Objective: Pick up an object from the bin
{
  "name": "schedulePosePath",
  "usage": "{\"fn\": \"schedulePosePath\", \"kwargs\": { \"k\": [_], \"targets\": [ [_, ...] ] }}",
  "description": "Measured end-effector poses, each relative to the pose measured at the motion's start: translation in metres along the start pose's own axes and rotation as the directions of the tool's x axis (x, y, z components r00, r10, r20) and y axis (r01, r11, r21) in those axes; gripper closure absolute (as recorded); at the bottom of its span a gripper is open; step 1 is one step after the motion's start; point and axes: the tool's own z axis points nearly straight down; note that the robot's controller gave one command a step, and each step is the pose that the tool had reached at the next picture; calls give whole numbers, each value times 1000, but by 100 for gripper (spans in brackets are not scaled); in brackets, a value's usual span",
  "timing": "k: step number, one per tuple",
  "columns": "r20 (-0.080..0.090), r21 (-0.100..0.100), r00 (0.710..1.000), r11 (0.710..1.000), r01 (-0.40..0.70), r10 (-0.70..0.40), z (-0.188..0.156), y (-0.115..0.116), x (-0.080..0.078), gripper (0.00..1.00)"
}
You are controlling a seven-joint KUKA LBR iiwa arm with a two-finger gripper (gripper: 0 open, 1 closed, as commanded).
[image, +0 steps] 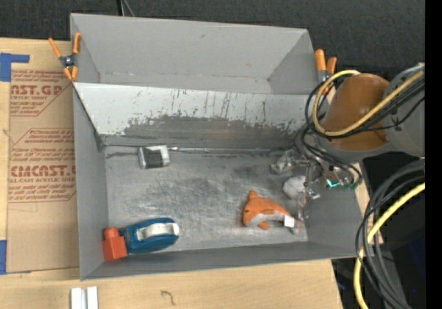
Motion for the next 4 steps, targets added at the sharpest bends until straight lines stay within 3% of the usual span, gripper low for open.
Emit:
{"fn": "schedulePosePath", "kwargs": {
  "k": [2,3,4],
  "targets": [
    [1,0,1000,1000,0,0,0,0,0,0],
    [1,3,998,998,70,-70,0,13,-6,0],
    [0,-5,990,990,138,-138,-3,13,47,0]
  ]
}}
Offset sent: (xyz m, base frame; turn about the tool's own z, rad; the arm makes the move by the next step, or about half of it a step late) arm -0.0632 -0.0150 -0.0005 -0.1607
